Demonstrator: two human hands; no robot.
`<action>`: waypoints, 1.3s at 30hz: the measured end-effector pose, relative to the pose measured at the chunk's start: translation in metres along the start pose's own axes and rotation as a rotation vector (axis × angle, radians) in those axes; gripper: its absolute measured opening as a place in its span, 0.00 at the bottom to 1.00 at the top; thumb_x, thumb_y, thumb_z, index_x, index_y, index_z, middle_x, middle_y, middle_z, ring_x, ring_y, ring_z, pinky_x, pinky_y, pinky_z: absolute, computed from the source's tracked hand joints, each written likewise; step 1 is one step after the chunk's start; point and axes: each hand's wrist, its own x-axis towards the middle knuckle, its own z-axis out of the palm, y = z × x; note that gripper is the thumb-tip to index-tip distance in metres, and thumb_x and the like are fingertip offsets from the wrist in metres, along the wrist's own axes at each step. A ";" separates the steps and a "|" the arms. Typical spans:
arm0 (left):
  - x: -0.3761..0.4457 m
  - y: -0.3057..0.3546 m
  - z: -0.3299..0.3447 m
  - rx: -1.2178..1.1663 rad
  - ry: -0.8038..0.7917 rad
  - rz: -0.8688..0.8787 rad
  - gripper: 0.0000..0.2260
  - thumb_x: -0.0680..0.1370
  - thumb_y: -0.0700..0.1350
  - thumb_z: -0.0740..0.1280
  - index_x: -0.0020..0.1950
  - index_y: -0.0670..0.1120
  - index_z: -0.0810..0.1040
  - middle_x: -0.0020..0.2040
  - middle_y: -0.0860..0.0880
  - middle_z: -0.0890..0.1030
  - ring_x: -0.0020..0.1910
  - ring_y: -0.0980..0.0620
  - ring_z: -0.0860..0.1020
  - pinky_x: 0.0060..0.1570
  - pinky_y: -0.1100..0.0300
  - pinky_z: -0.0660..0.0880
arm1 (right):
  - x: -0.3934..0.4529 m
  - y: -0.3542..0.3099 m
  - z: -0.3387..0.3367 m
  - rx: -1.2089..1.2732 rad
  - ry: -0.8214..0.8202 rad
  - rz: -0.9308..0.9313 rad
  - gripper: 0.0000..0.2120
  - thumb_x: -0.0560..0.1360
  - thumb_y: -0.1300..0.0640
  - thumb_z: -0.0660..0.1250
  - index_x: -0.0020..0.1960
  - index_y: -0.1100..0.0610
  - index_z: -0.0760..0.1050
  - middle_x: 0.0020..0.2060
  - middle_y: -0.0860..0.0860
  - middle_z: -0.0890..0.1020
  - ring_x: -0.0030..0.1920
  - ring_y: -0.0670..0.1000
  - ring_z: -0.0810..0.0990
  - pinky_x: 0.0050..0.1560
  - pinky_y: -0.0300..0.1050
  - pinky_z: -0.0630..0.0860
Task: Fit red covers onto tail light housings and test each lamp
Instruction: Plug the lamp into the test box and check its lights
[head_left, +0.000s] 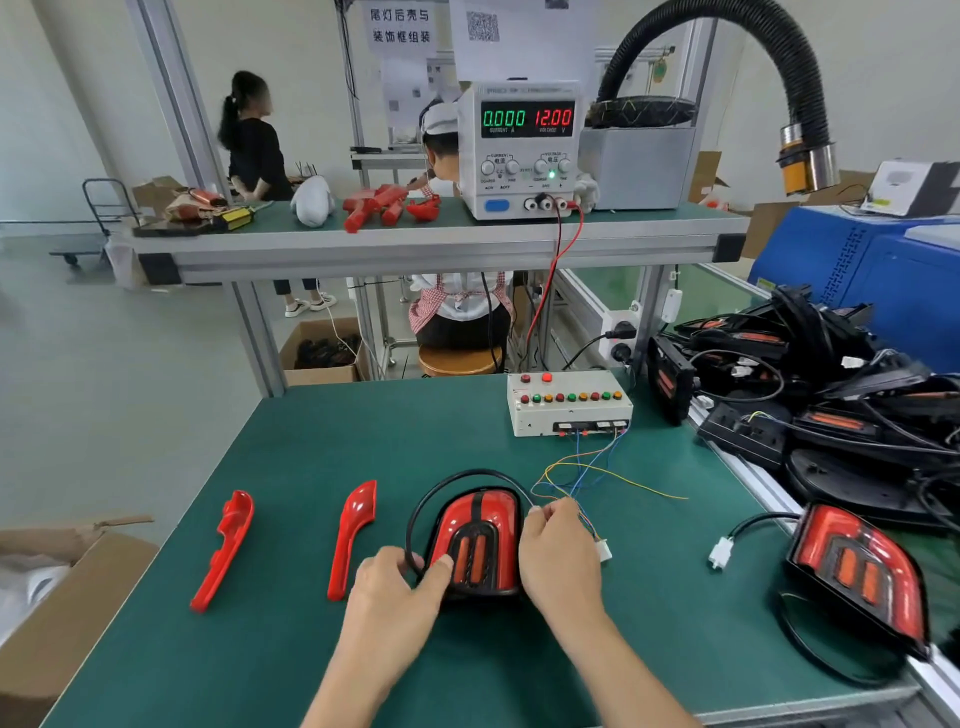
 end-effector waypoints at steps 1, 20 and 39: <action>-0.003 -0.001 0.004 -0.017 0.020 -0.003 0.10 0.79 0.58 0.69 0.50 0.53 0.74 0.52 0.52 0.77 0.49 0.55 0.77 0.44 0.59 0.71 | -0.002 0.002 0.003 0.023 -0.016 0.010 0.09 0.85 0.51 0.54 0.53 0.55 0.68 0.50 0.57 0.83 0.47 0.59 0.75 0.46 0.50 0.68; 0.000 -0.035 0.010 -0.206 0.098 -0.005 0.15 0.84 0.36 0.60 0.63 0.53 0.77 0.48 0.52 0.87 0.45 0.55 0.84 0.51 0.59 0.79 | -0.002 0.012 0.011 0.201 -0.209 0.014 0.19 0.84 0.48 0.53 0.43 0.54 0.77 0.41 0.48 0.82 0.45 0.50 0.78 0.50 0.48 0.74; 0.027 -0.010 0.001 -0.426 0.244 0.009 0.08 0.82 0.45 0.68 0.47 0.54 0.85 0.41 0.58 0.85 0.47 0.57 0.81 0.47 0.57 0.75 | -0.024 0.024 -0.040 0.559 -0.611 -0.083 0.18 0.84 0.49 0.59 0.51 0.62 0.79 0.40 0.58 0.81 0.41 0.54 0.79 0.47 0.49 0.76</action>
